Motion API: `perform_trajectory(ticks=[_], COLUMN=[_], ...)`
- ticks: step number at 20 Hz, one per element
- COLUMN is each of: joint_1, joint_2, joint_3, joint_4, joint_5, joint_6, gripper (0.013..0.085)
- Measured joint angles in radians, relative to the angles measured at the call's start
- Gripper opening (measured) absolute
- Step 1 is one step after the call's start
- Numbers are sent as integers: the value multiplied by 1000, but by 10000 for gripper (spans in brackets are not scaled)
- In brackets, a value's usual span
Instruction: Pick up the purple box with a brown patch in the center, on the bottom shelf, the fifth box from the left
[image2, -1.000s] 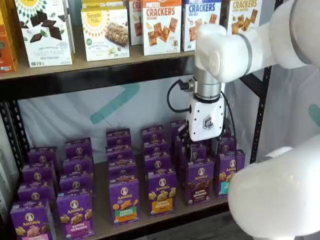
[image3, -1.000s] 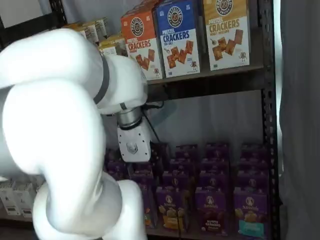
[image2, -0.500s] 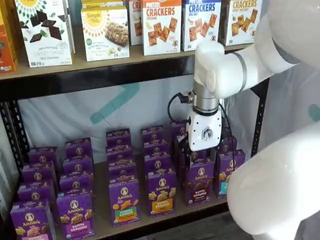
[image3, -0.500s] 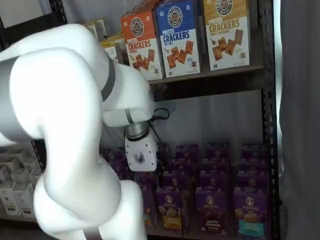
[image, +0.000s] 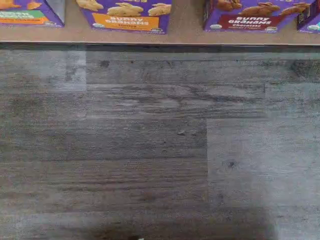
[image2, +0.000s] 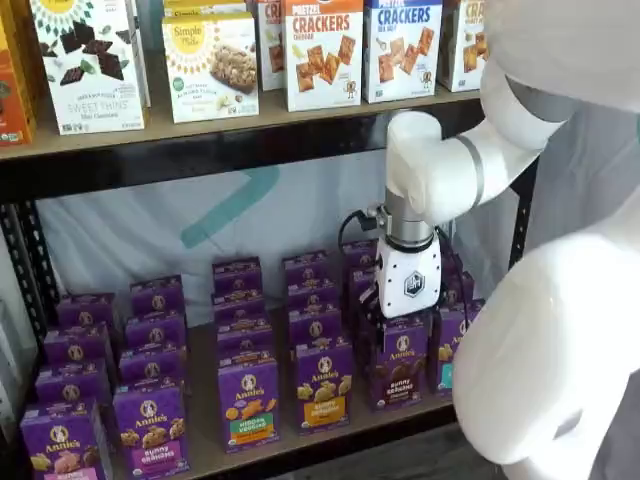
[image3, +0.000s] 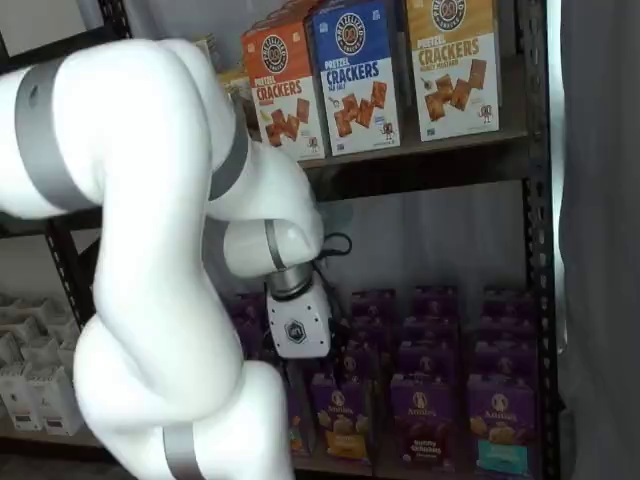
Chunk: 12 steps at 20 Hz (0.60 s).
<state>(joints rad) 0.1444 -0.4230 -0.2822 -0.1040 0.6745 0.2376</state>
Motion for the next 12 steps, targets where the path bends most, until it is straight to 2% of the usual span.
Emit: perform_trajectory(ticks=[6,12], joint_1=[-27,-46], joint_2=[131,261], joint_3=[-33,-85], joint_4=[0,-24], joint_5=[-106,-192], joint_6=[-22,-17], gripper=[850,850])
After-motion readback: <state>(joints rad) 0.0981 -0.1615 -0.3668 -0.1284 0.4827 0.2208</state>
